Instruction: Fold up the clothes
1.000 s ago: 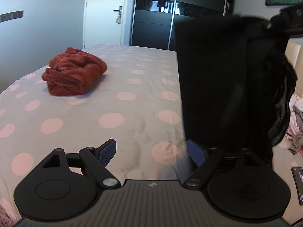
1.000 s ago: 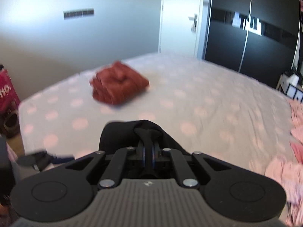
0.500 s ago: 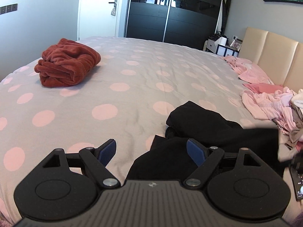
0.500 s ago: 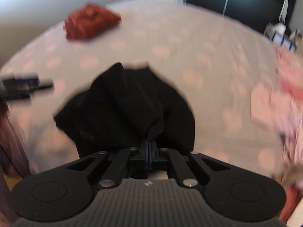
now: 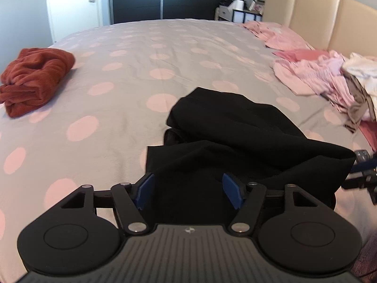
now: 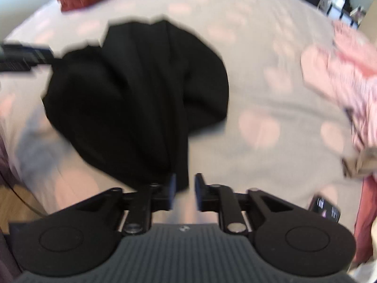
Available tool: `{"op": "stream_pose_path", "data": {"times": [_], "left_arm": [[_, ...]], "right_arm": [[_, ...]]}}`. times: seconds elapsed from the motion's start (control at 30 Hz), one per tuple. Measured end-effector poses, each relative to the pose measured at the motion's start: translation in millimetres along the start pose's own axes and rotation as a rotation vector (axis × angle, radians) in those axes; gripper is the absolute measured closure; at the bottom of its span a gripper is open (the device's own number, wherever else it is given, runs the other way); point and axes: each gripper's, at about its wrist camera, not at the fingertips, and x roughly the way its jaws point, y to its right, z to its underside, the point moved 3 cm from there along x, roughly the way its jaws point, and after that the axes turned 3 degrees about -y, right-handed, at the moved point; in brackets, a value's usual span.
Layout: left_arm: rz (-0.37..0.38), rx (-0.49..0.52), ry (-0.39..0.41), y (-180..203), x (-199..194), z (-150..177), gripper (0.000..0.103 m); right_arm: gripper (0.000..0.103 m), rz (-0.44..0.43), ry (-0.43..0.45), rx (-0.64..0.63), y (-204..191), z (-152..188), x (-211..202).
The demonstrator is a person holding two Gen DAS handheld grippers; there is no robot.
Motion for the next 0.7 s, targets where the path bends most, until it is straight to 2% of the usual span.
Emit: {"op": "stream_pose_path", "data": {"times": [0.13,0.23,0.3,0.33,0.47,0.5,0.53,0.57,0.7], "left_arm": [[0.019,0.041,-0.013,5,14,-7,0.042],[0.042,0.033,-0.032,6,26,-9,0.054],[0.052,0.031,-0.041,7,31,-8,0.06],[0.052,0.035,-0.043,7,33,-8,0.067],[0.062,0.056,-0.043,11,37,-8,0.089],[0.063,0.059,-0.039,12,36,-8,0.097],[0.064,0.062,-0.036,12,35,-8,0.099],[0.063,0.065,-0.029,12,33,-7,0.101],[0.073,0.054,-0.022,10,20,-6,0.103]], "right_arm": [[0.068,0.0,0.148,0.0,-15,-30,-24],[0.059,-0.023,0.231,-0.004,-33,-53,-27],[0.059,-0.067,0.238,-0.007,-41,-68,-13],[0.059,-0.086,0.236,-0.012,-43,-75,-3],[0.063,-0.068,0.179,-0.048,-58,-85,35],[0.073,-0.063,0.157,-0.051,-60,-85,44],[0.096,-0.051,0.148,-0.044,-58,-84,48],[0.101,-0.036,0.142,-0.034,-55,-82,50],[0.101,0.013,0.149,0.02,-35,-70,43]]}}
